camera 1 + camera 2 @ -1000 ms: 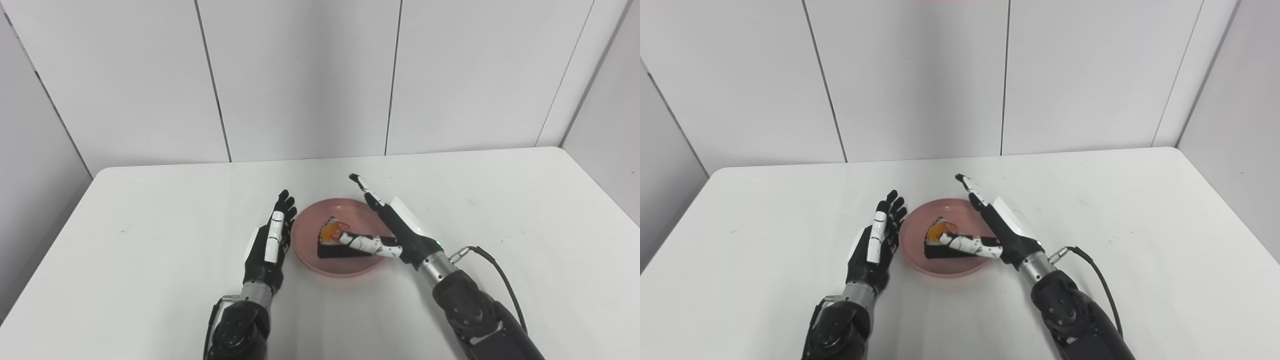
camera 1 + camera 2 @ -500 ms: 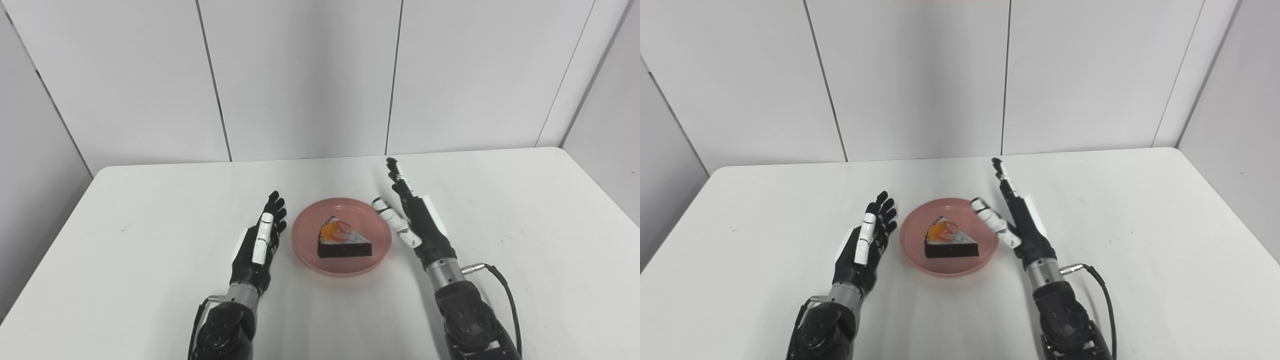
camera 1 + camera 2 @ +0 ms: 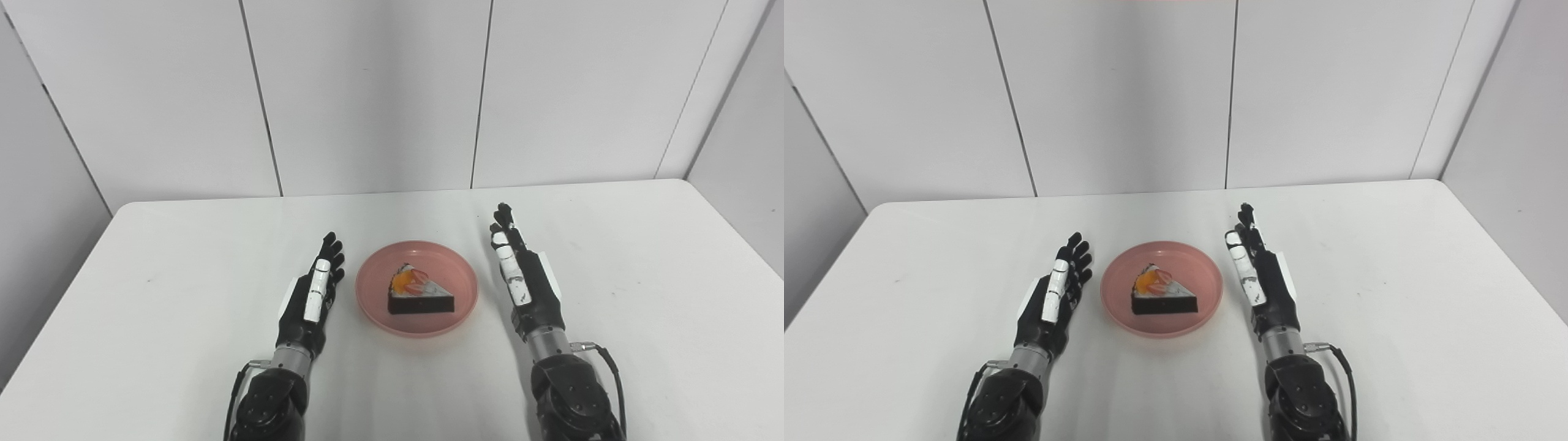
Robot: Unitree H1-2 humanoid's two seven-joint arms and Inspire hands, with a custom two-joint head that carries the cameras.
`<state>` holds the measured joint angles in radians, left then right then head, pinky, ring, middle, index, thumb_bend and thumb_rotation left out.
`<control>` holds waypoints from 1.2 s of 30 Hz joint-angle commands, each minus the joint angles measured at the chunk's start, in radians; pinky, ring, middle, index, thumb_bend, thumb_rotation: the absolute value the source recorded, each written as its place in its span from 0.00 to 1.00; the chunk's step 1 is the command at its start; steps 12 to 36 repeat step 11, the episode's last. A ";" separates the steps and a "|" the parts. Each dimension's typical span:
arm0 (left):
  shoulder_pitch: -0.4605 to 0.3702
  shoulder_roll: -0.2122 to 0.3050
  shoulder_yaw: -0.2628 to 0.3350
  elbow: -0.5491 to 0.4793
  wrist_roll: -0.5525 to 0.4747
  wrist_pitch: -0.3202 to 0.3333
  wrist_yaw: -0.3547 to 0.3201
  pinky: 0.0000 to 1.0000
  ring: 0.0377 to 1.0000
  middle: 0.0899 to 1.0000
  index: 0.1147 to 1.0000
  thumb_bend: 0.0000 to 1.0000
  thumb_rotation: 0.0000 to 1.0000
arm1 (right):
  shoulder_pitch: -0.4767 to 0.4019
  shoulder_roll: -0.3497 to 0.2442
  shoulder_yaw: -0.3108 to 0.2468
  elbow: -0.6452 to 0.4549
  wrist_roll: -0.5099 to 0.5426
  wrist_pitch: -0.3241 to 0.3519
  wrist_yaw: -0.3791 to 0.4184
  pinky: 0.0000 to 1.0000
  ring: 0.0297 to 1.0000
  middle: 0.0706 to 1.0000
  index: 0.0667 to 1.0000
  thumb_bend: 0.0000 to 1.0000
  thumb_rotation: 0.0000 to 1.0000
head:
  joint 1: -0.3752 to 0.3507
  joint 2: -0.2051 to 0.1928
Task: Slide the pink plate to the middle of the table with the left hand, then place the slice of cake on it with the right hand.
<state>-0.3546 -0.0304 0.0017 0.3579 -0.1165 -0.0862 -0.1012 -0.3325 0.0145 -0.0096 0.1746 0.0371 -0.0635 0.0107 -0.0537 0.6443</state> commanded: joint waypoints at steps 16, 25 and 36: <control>0.013 -0.001 -0.005 -0.046 0.000 0.001 -0.005 1.00 1.00 1.00 1.00 0.62 1.00 | 0.047 0.019 -0.010 -0.082 0.033 0.031 -0.008 1.00 1.00 1.00 1.00 0.58 0.89 | 0.007 0.015; 0.013 -0.001 -0.005 -0.046 0.000 0.001 -0.005 1.00 1.00 1.00 1.00 0.62 1.00 | 0.047 0.019 -0.010 -0.082 0.033 0.031 -0.008 1.00 1.00 1.00 1.00 0.58 0.89 | 0.007 0.015; 0.013 -0.001 -0.005 -0.046 0.000 0.001 -0.005 1.00 1.00 1.00 1.00 0.62 1.00 | 0.047 0.019 -0.010 -0.082 0.033 0.031 -0.008 1.00 1.00 1.00 1.00 0.58 0.89 | 0.007 0.015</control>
